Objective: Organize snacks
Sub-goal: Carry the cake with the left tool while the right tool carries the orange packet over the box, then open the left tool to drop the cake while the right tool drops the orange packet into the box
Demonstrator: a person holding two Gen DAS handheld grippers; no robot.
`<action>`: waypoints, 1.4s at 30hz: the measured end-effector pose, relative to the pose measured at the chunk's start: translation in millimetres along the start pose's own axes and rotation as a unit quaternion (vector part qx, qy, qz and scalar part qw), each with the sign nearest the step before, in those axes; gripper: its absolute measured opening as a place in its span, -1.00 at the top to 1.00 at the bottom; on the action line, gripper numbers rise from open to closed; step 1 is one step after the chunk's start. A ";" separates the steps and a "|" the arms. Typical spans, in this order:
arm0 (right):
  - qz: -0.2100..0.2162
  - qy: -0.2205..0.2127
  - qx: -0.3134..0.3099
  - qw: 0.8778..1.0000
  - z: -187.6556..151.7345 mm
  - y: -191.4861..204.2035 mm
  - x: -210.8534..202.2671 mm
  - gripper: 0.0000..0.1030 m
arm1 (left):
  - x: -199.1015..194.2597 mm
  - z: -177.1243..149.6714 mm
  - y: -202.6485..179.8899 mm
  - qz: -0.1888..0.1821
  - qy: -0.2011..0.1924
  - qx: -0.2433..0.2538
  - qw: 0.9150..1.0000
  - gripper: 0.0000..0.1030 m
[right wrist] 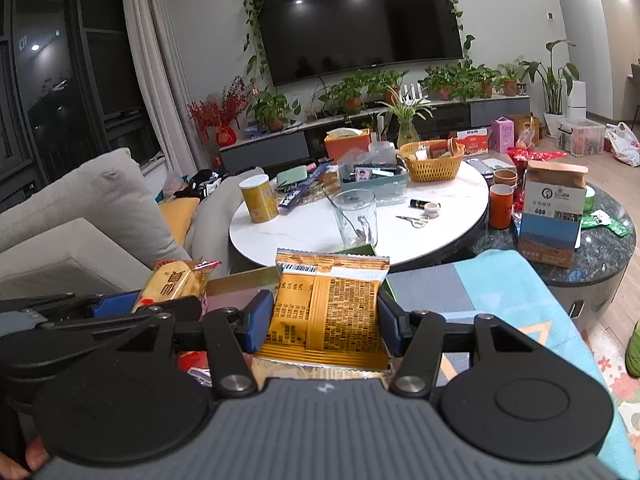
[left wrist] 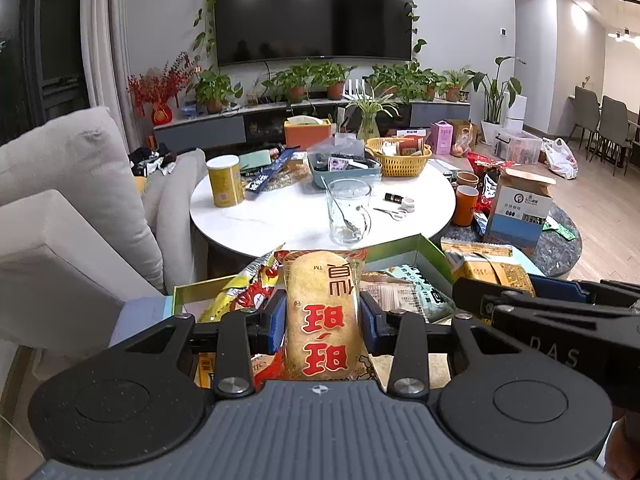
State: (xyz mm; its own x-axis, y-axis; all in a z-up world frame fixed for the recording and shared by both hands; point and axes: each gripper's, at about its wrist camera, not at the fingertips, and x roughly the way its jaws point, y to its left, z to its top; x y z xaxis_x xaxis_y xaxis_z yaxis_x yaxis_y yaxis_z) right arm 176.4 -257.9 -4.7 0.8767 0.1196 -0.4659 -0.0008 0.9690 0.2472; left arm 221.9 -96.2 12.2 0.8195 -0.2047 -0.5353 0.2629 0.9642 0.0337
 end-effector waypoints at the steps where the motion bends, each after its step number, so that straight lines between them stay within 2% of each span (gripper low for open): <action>1: 0.000 0.002 0.000 1.000 -1.0 -0.5 1.2 -0.16 | 2.3 -0.8 0.3 0.000 0.002 0.000 1.000 0.33; 20: 0.005 0.019 0.004 1.000 -7.5 -3.8 18.9 -0.16 | 32.0 -6.6 4.2 0.007 0.019 -0.003 1.000 0.33; 22: 0.007 0.018 0.003 1.000 -8.4 -3.5 21.3 -0.16 | 36.0 -6.4 6.9 0.010 0.021 -0.010 1.000 0.29; 23: 0.006 0.017 0.001 1.000 -9.1 -3.3 22.4 -0.16 | 38.4 -6.5 8.7 0.011 0.023 -0.015 1.000 0.18; 25: 0.004 0.021 -0.004 1.000 -11.0 -4.0 24.4 -0.17 | 41.3 -8.0 11.3 0.016 0.027 -0.020 0.999 0.09; 42: 0.004 0.021 0.023 1.000 -11.2 -9.8 9.4 -0.17 | 13.1 -8.7 10.0 0.026 0.003 -0.005 1.000 -0.04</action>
State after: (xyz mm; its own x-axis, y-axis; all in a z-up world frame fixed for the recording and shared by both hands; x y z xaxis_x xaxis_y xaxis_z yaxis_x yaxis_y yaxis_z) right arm 179.3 -263.9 -21.0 0.8556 0.1376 -0.4990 0.0150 0.9571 0.2895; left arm 230.8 -87.8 -1.7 0.8291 -0.1535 -0.5375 0.2146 0.9753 0.0525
